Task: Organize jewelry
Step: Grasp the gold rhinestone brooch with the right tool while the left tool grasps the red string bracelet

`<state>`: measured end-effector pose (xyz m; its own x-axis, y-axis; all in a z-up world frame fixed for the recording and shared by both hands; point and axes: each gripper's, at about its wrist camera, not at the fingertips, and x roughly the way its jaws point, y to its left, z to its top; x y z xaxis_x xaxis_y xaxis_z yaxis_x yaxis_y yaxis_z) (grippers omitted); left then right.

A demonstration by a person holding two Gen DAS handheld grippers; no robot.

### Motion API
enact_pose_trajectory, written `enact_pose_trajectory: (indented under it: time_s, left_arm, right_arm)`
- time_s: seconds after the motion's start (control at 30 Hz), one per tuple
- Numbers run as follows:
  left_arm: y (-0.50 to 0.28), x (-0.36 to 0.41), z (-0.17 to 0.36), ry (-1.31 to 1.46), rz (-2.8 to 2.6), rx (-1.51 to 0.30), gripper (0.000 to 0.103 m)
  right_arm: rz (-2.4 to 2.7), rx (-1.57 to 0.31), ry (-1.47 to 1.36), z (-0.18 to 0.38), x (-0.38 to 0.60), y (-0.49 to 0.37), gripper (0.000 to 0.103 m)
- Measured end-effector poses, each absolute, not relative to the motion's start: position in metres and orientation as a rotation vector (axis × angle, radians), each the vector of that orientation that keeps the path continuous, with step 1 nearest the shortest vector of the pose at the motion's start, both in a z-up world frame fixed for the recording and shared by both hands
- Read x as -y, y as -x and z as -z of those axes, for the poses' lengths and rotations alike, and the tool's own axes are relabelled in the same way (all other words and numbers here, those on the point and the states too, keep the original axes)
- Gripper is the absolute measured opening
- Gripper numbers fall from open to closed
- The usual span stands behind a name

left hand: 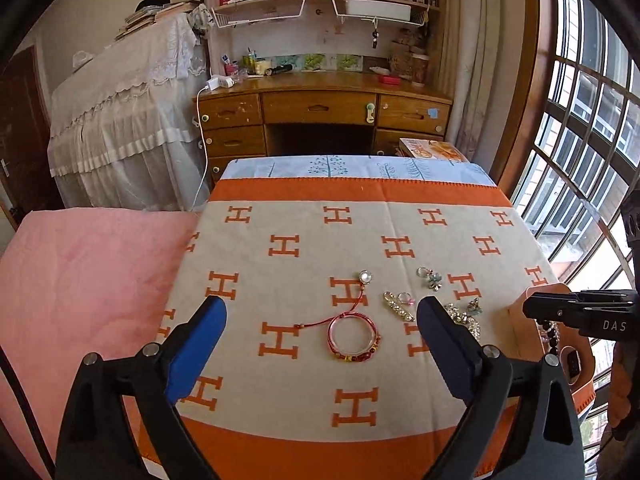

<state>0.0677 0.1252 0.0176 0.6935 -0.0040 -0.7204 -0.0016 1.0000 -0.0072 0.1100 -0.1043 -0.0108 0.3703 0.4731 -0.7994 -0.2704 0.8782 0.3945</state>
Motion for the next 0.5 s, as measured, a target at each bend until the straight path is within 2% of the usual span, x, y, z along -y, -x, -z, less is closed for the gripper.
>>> enact_pose_trajectory:
  time_s: [0.5]
  left_arm:
    - [-0.099, -0.178, 0.055, 0.046, -0.023, -0.957, 0.095]
  right_arm:
    - [-0.337, -1.386, -0.417, 0.093, 0.078, -0.164, 0.021]
